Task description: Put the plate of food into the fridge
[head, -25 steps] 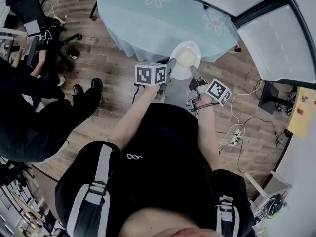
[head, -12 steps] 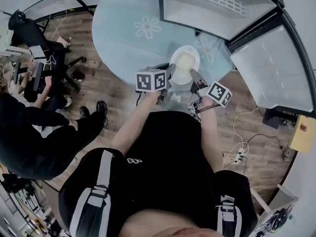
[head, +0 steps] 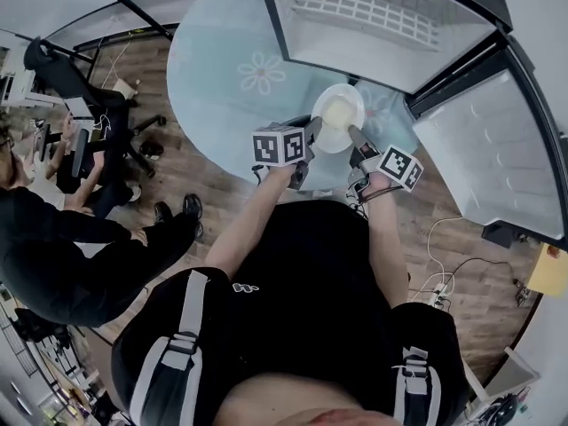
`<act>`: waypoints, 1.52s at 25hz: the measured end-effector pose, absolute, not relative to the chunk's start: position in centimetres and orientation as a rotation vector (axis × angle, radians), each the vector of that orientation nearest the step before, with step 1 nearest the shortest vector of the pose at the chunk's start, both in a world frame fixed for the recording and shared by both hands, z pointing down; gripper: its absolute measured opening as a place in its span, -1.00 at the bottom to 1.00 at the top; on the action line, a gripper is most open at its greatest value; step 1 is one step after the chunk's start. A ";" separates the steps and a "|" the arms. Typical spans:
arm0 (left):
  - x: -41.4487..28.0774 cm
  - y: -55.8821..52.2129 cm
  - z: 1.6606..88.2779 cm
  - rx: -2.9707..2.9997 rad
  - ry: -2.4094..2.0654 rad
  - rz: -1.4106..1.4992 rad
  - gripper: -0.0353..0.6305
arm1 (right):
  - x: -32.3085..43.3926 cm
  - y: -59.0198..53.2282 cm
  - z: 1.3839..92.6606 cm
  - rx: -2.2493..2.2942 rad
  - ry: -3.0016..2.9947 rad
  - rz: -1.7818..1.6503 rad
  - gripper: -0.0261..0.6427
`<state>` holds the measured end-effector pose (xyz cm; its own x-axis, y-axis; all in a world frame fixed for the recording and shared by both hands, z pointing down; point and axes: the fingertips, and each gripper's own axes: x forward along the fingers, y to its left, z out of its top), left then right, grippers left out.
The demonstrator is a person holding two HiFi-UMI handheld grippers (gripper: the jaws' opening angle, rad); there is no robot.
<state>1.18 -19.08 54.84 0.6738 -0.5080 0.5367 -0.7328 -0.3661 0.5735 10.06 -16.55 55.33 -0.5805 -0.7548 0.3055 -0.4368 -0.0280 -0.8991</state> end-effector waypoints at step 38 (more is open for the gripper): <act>3.2 -32.4 56.0 2.047 -1.057 0.347 -0.72 | 12.4 -29.7 57.1 -1.244 1.819 -1.598 -0.85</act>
<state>3.19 -32.45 56.04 0.6153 -0.5648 0.5500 -0.7808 -0.3405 0.5239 12.41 -29.67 57.11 -0.5133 -0.8237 0.2409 -0.3451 -0.0589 -0.9367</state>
